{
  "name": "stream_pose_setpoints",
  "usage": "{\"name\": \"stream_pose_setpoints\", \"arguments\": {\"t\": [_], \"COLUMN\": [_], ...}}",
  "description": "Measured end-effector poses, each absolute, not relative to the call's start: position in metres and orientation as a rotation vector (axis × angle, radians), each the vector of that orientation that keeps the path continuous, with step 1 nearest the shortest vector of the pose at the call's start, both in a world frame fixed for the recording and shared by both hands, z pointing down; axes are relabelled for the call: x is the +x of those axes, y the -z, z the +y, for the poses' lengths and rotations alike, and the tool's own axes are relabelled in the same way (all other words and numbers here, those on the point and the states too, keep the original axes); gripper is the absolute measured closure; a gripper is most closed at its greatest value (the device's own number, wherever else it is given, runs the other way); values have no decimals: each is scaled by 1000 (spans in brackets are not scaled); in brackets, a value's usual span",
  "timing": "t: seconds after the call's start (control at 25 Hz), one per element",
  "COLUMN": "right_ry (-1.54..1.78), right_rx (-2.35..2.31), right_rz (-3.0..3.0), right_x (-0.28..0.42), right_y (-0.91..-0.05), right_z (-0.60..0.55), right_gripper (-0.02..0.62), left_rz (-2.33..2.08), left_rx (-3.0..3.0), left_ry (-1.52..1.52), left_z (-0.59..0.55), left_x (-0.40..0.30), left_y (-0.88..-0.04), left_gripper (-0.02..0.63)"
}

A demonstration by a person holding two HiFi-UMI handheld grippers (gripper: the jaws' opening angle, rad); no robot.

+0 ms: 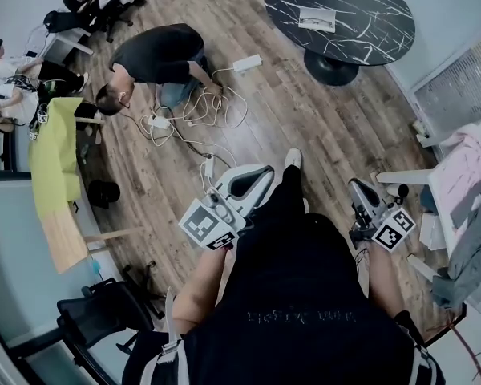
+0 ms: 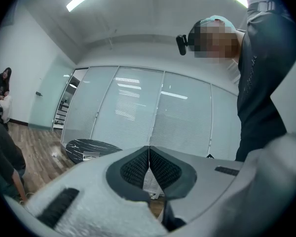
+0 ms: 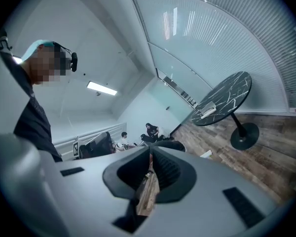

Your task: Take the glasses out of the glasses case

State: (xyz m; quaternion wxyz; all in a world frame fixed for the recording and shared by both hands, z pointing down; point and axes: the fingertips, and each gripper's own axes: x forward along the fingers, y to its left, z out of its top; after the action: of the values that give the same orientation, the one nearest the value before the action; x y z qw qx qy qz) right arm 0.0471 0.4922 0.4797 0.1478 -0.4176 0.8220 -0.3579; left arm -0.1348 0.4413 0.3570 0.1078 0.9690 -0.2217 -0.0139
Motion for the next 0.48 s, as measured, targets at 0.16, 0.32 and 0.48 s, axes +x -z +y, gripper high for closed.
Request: {"name": "stream_pose_setpoints", "arguments": {"t": [0.16, 0.32, 0.48], "right_ry": [1070, 1110, 1129], "right_rx": [-1223, -1220, -1215], "right_rz": [2349, 2386, 2408], "right_x": [46, 41, 32], "right_y": [-483, -488, -484], "right_z": [466, 428, 382], "right_gripper": [558, 558, 558], "left_rz": [-637, -643, -637], "left_rx": [2837, 2813, 2788], "left_ry": [36, 53, 56], "left_z": [411, 374, 330], "left_x": [-133, -136, -142], "left_y": [-363, -369, -378], "left_gripper": [586, 586, 586]}}
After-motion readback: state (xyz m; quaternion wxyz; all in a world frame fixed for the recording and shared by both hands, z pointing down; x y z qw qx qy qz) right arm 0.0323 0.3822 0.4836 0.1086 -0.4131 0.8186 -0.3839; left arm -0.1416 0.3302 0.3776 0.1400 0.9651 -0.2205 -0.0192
